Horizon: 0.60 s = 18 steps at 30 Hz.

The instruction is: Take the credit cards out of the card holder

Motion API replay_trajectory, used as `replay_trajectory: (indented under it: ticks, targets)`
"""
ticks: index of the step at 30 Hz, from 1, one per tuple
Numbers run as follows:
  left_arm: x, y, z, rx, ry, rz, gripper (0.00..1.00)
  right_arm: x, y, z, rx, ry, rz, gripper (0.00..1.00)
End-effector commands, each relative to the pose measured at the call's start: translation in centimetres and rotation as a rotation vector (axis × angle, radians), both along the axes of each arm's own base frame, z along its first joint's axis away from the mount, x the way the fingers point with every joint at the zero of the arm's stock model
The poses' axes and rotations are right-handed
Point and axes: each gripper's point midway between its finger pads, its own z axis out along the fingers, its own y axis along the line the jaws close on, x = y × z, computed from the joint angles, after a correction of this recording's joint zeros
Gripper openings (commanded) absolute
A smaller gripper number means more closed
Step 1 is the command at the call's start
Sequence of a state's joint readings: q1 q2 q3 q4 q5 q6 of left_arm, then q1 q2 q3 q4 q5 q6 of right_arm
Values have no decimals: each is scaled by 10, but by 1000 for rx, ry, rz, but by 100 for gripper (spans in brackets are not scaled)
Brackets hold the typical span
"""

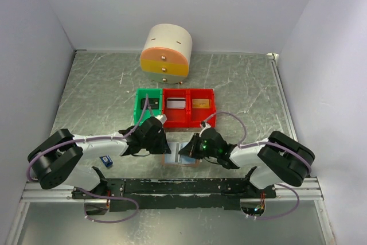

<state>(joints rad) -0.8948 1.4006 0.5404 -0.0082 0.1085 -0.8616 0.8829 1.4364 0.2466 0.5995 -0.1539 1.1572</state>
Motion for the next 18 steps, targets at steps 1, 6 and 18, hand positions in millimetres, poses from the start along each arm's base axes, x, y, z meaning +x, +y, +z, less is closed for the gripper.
replay_trajectory:
  ticks: [1, 6, 18]
  targets:
    - [-5, 25, -22, 127, 15, 28, 14, -3, -14, -7, -23, 12, -7, 0]
    - [-6, 26, -26, 145, 25, 24, 16, -3, -18, -9, -29, 22, 6, 0]
    - [-6, 32, -32, 183, 33, 34, 16, -1, -22, -6, -38, 18, 61, 0]
